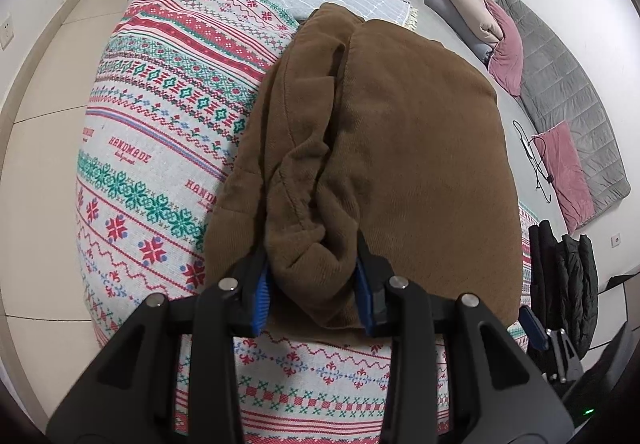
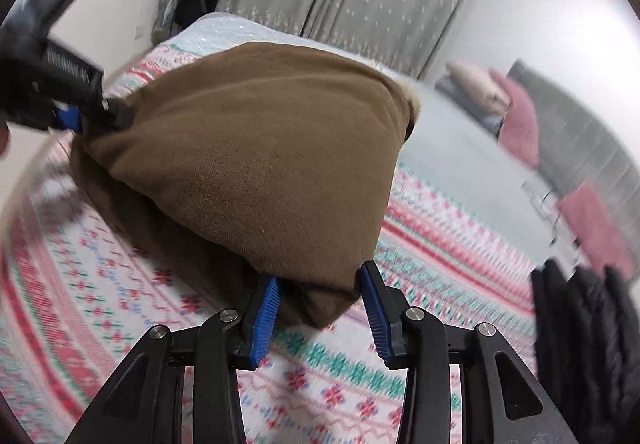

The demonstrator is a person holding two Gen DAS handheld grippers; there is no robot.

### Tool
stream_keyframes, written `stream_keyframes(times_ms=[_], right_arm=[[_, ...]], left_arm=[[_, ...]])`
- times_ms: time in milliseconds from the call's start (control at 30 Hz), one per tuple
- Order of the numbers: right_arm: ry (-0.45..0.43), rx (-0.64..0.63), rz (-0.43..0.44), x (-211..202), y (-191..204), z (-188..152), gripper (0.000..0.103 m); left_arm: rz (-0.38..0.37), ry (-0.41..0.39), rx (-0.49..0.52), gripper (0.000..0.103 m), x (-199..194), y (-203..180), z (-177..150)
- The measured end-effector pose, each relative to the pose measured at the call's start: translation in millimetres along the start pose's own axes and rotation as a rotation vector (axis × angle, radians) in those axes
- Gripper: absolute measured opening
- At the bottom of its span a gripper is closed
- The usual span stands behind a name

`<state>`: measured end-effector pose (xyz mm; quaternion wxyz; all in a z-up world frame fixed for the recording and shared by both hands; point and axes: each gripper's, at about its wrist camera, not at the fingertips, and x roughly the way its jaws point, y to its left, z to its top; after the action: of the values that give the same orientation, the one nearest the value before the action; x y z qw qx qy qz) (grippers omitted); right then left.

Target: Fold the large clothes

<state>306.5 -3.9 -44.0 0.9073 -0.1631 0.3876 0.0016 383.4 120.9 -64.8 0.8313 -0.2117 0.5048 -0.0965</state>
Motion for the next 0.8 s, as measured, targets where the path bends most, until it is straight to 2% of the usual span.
stream_keyframes(times_ms=[100, 200, 267, 400, 467, 533, 633, 800], right_arm=[[-0.033, 0.058, 0.064, -17, -12, 8, 0.039], [-0.1, 0.077, 0.064, -34, -15, 27, 0.039], [-0.114, 0.079, 0.062, -33, -9, 44, 0.039], [-0.049, 0.118, 0.09, 8, -8, 72, 0.039], [0.034, 0.148, 0.117, 44, -5, 70, 0.039], [0.043, 0.16, 0.108, 59, -4, 63, 0.04], [0.026, 0.166, 0.078, 59, 0, 58, 0.04], [0.038, 0.229, 0.141, 65, -18, 56, 0.04]], left_arm=[[0.007, 0.0, 0.0, 0.038, 0, -1, 0], [0.018, -0.004, 0.006, 0.038, 0, -3, -1], [0.022, -0.006, 0.009, 0.038, -1, -4, -1], [0.022, -0.006, 0.015, 0.039, -1, -4, -2], [0.017, -0.004, 0.006, 0.04, -2, -3, -2], [0.015, 0.0, -0.009, 0.041, -5, -4, -1], [0.015, -0.013, -0.019, 0.041, -17, -7, 3], [0.024, -0.055, 0.006, 0.042, -32, -24, 9]])
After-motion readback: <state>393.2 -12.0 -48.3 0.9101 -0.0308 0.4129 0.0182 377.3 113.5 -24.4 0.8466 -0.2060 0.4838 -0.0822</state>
